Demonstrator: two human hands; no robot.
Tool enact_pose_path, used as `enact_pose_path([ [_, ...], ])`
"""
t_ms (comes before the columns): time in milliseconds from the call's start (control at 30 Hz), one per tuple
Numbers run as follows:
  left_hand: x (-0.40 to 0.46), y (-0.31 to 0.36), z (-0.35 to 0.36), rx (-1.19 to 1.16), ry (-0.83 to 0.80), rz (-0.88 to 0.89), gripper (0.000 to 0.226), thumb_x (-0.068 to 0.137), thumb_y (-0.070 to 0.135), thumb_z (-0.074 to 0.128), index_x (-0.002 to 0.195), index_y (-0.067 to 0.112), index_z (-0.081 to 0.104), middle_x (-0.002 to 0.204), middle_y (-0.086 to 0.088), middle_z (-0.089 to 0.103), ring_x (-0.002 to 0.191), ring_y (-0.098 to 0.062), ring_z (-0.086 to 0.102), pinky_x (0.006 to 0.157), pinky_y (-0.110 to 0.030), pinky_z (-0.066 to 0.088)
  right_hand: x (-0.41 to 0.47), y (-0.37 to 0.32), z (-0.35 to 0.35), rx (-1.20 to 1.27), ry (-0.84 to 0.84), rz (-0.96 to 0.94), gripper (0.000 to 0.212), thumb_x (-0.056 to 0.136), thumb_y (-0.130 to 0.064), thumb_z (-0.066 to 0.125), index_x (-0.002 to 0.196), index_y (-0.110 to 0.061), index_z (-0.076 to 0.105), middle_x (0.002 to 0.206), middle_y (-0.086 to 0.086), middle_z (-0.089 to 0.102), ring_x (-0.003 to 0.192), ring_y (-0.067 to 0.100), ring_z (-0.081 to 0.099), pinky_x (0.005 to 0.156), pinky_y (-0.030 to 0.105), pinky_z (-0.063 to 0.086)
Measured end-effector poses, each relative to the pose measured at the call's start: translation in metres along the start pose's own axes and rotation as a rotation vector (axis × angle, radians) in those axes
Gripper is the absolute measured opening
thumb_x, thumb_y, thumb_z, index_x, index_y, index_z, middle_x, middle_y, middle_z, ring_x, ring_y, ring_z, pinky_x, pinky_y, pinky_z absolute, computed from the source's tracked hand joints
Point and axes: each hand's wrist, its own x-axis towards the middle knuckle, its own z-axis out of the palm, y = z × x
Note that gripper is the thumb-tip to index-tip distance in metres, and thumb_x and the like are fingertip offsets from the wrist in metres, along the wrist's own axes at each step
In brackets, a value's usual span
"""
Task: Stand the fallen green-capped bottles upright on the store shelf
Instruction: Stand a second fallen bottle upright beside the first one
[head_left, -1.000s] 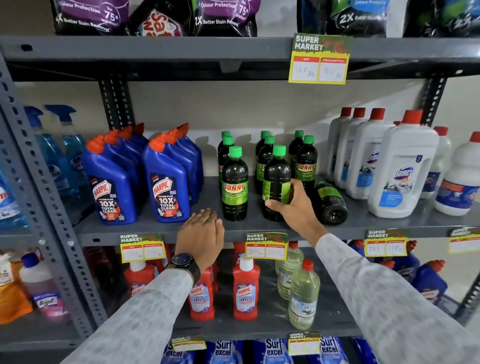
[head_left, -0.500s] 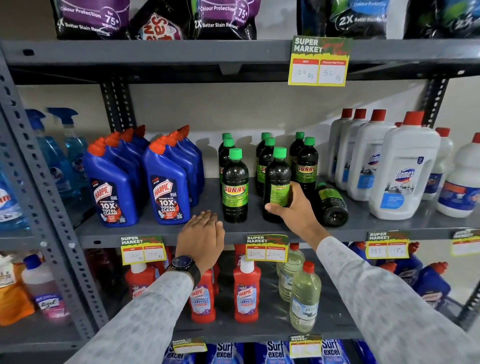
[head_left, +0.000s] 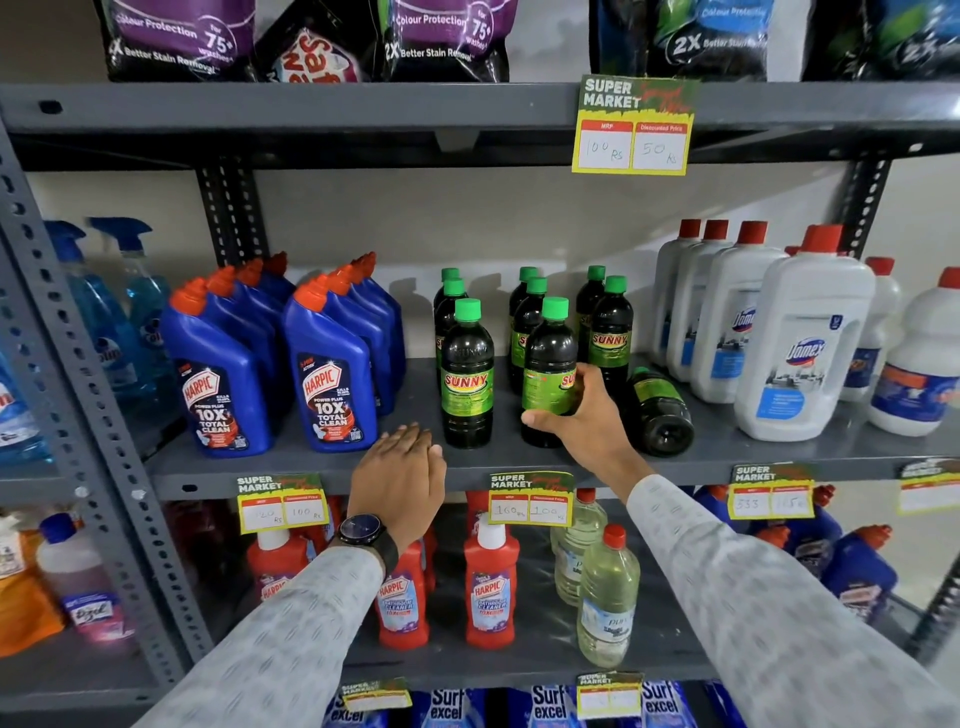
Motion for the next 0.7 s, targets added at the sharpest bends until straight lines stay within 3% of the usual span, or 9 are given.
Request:
enact_pose_path([
  [133,-0.0002,0.0009,-0.0003,0.001,0.003,-0.001,0.061,0.100,0.043,0.020,0.136,0.012,0.058,0.145,-0.008,0.057,0.136,-0.020,0.050,0.118,-0.037,0.034,0.0004,0.0001,-0.0007,0.001,0.012,0.000,0.091,0.066,-0.033,0.097,0.138,-0.022,0.042,0.117,-0.014,0.064,0.106,-0.002,0.061,0.085,0.017,0.047],
  [300,-0.0006,0.0012,-0.0002,0.003,0.007,-0.004,0.060,0.100,0.043,0.021,0.135,0.011,0.059,0.143,-0.009,0.058,0.134,-0.021,0.052,0.117,-0.037,0.035,0.0016,0.0041,-0.0019,0.002,-0.016,-0.003,0.079,0.078,-0.020,0.090,0.142,-0.022,0.045,0.118,-0.013,0.066,0.108,0.003,0.063,0.095,0.027,0.050],
  [433,-0.0003,0.0013,-0.0007,0.009,0.001,0.000,0.060,0.101,0.042,0.020,0.136,0.012,0.058,0.144,-0.008,0.057,0.135,-0.020,0.051,0.118,-0.037,0.034,0.0002,0.0011,0.0011,-0.015,0.041,-0.004,0.083,0.068,-0.029,0.097,0.131,-0.024,0.042,0.111,-0.015,0.065,0.100,-0.006,0.061,0.075,0.010,0.049],
  [500,-0.0006,0.0013,-0.0011,0.005,0.006,0.001,0.059,0.101,0.042,0.021,0.135,0.012,0.059,0.144,-0.008,0.058,0.135,-0.020,0.051,0.118,-0.037,0.035,0.0001,0.0013,0.0010,-0.011,0.046,-0.009,0.082,0.068,-0.030,0.097,0.130,-0.026,0.042,0.112,-0.015,0.065,0.100,-0.004,0.062,0.074,0.007,0.047],
  [633,-0.0013,0.0019,-0.0020,0.001,0.019,0.003,0.058,0.100,0.040,0.024,0.133,0.010,0.061,0.141,-0.009,0.060,0.133,-0.021,0.054,0.117,-0.038,0.036,0.0032,0.0065,-0.0034,0.042,0.009,0.003,0.076,0.079,-0.015,0.089,0.140,-0.024,0.045,0.119,-0.010,0.067,0.111,0.004,0.064,0.098,0.028,0.050],
  [700,-0.0014,0.0023,-0.0025,0.002,0.016,0.001,0.058,0.100,0.040,0.023,0.133,0.011,0.061,0.141,-0.009,0.060,0.133,-0.021,0.053,0.117,-0.037,0.036,0.0032,0.0068,-0.0033,0.029,0.020,0.012,0.071,0.078,-0.013,0.089,0.135,-0.025,0.048,0.116,-0.010,0.069,0.107,0.002,0.065,0.099,0.030,0.052],
])
